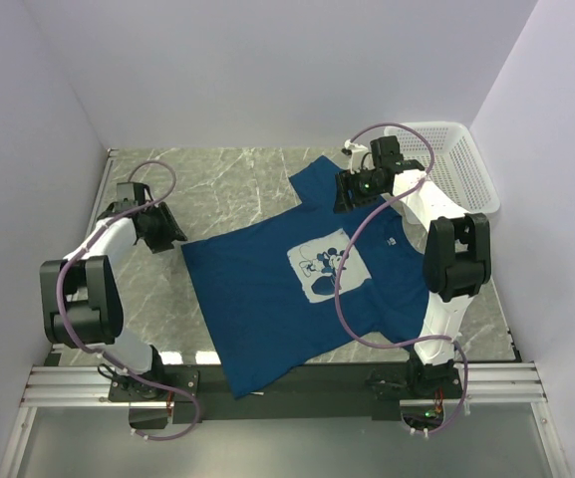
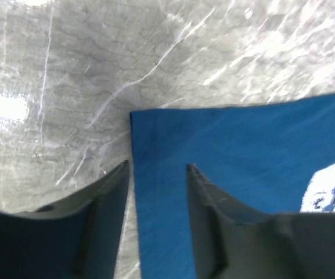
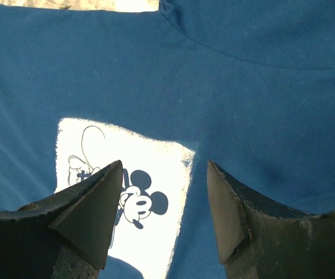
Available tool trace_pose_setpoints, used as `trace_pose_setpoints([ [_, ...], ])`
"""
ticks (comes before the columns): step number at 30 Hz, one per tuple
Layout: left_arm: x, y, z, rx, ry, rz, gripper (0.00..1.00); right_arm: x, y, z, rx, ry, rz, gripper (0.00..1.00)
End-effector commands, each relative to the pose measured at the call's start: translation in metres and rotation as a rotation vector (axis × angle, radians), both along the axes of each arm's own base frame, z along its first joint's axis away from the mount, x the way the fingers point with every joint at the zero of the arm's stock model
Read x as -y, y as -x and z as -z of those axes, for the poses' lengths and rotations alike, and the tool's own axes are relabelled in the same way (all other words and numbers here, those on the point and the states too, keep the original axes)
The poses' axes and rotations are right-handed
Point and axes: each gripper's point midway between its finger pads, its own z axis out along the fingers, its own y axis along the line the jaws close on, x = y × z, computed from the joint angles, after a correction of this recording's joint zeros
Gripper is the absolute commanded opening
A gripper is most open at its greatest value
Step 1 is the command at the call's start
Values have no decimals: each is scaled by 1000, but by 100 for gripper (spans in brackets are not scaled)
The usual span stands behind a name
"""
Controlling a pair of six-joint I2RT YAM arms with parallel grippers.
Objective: Fold and stack the t-shirts
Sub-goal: Fold the tshirt
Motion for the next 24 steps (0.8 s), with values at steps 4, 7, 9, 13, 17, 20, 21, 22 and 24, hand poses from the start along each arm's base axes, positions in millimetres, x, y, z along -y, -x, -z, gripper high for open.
trace_pose_setpoints([
  [4,2,14,9,-44,34,0,53,-1,-10,-15,51,-1,-6,67],
  [7,7,15,18,-68,65,-5,52,-2,-9,-15,52,-3,-10,67],
  [9,9,12,22,-72,82,-12,48,-2,-8,-15,49,-5,-12,67],
  [13,6,0,33,-90,76,-38,45,-2,-7,-14,46,-11,-13,67],
  [17,1,-2,51,-141,58,-51,42,-1,-7,-16,49,-16,-10,67],
  [20,4,-2,57,-152,60,-40,40,0,-7,-16,47,-19,-9,67],
  [21,4,-3,57,-150,57,-38,39,1,-7,-16,46,-19,-8,67],
  [22,5,-6,56,-143,57,-34,39,1,-7,-15,44,-20,-9,67],
  [24,4,-8,57,-142,49,-37,38,1,-7,-15,40,-22,-9,67],
])
